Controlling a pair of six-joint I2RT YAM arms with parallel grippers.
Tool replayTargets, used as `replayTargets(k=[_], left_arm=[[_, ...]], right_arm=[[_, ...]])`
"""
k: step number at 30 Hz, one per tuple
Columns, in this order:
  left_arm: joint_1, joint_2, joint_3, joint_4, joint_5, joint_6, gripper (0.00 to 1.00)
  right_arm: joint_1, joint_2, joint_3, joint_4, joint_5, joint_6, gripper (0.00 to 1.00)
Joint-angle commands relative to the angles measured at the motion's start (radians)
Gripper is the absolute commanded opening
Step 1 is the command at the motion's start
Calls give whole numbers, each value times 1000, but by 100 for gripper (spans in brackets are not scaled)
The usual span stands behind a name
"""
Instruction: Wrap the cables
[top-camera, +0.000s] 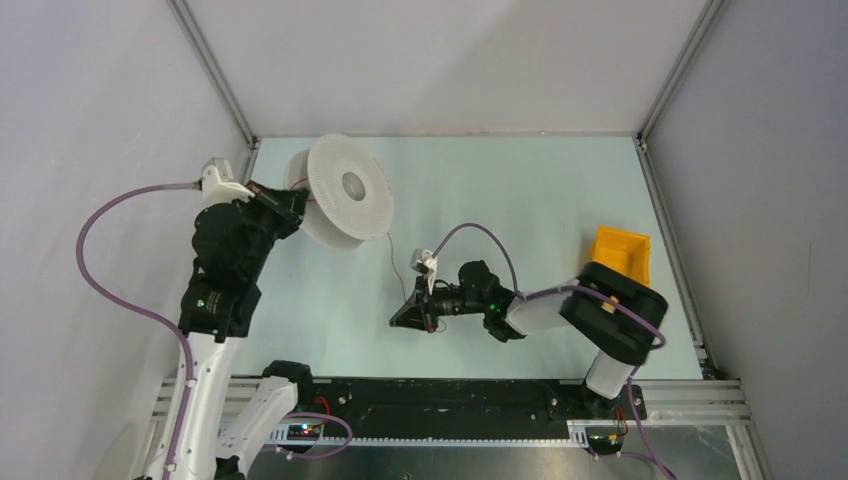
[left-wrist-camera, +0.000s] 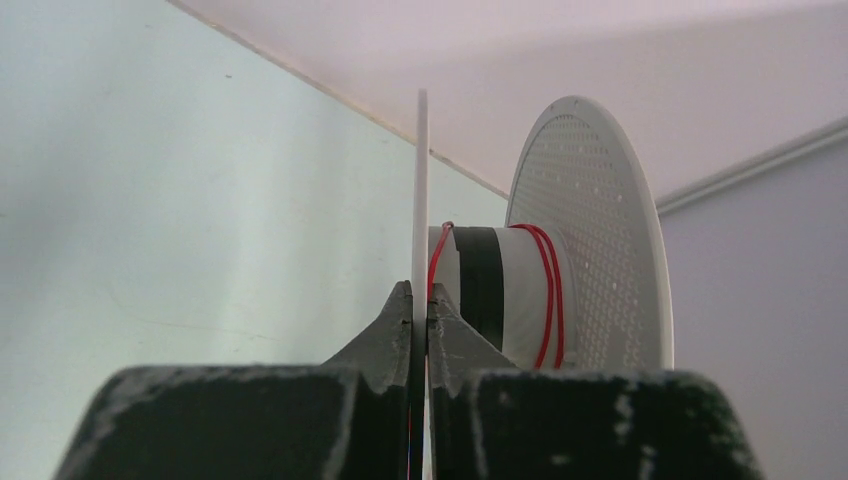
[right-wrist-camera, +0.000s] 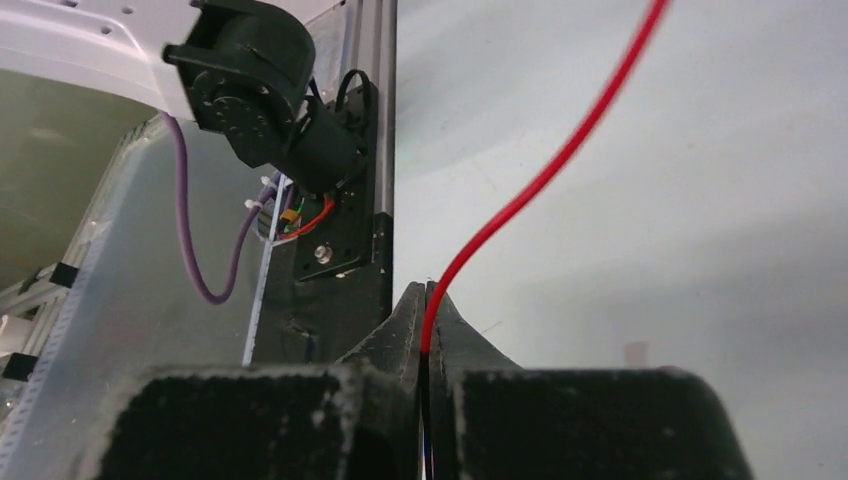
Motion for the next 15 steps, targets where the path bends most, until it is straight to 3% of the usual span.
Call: replayTargets(k=[1, 4, 7, 15], left_arm=[[8, -13, -30, 170, -147, 94, 0], [-5, 19, -69, 173, -150, 217, 0], [-60, 39, -100, 172, -192, 305, 0], [-229, 86, -118, 128, -279, 563, 0]], right_arm=[[79, -186, 82, -303, 152, -161, 0], [135, -261, 253, -644, 203, -297, 0], [155, -268, 383, -874, 225, -360, 0], [131, -235, 696, -1189, 236, -454, 0]])
